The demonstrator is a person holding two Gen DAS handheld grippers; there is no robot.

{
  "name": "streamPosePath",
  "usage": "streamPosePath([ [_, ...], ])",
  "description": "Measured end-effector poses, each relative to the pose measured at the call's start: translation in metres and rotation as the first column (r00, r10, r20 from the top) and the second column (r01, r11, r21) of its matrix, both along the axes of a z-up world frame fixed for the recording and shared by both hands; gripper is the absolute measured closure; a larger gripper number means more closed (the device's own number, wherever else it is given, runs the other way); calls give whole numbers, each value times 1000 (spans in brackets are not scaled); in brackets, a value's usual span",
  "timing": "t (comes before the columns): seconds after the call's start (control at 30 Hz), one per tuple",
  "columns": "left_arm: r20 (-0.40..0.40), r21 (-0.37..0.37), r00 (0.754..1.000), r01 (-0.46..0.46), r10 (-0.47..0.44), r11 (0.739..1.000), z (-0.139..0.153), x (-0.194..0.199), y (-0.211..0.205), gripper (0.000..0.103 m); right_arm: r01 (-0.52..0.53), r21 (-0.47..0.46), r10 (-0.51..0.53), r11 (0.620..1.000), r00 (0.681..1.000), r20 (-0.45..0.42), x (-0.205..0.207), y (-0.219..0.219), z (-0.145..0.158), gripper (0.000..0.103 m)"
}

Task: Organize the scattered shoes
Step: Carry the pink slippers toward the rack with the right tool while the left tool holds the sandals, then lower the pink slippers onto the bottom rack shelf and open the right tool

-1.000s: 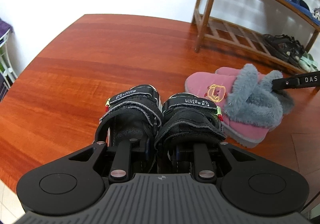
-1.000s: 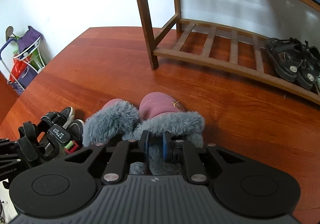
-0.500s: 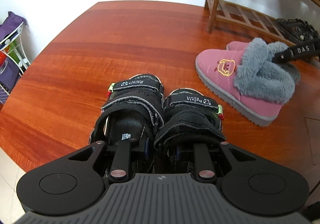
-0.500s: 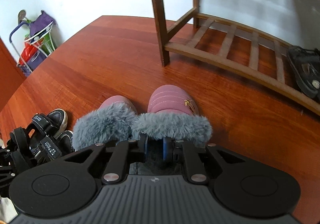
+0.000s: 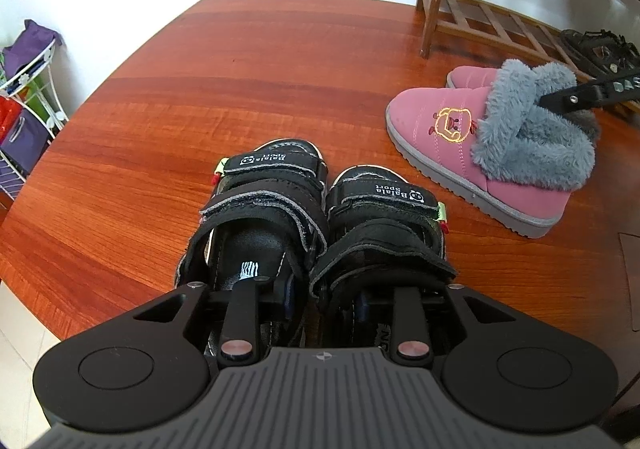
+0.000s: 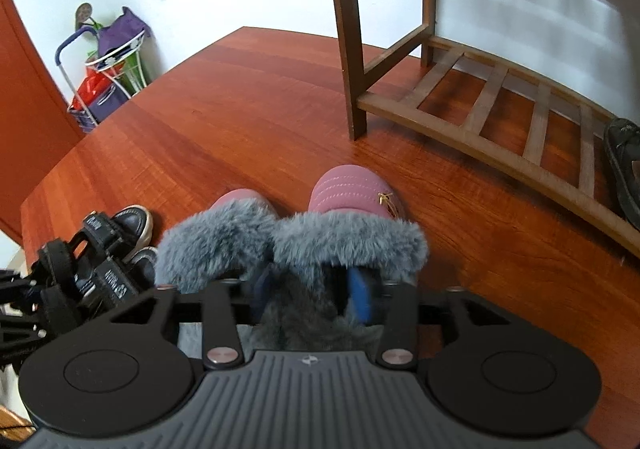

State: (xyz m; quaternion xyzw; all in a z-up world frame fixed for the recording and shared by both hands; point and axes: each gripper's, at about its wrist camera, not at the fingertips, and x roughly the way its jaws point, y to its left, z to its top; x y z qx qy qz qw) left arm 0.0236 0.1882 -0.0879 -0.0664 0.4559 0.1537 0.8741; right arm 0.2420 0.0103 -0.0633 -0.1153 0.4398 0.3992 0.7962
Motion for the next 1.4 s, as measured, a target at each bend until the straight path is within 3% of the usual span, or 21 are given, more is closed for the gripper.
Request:
streamPosePath([
  [0.17, -8, 0, 1000, -6, 6, 1000, 0, 2, -1, 70, -66, -7, 66, 998, 998, -10, -9, 4, 4, 36],
  [0.67, -25, -13, 999, -34, 34, 999, -1, 1, 1, 66, -171, -167, 170, 971, 985, -18, 2, 49, -30, 36],
  [0.77, -26, -16, 999, -40, 40, 999, -2, 0, 2, 64, -173, -193, 176, 966, 984, 2, -1, 54, -37, 45],
  [0.97, -24, -24, 999, -36, 36, 999, -3, -1, 3, 63, -114, -177, 122, 978, 992, 35, -4, 49, -36, 66],
  [1.17, -24, -31, 999, -22, 21, 999, -3, -1, 6, 62, 21, -116, -18, 993, 999, 31, 1, 30, -28, 67],
  [1.4, -26, -37, 1000, -6, 5, 999, -3, 0, 8, 60, 151, -87, -146, 985, 987, 62, 18, 6, -9, 67],
])
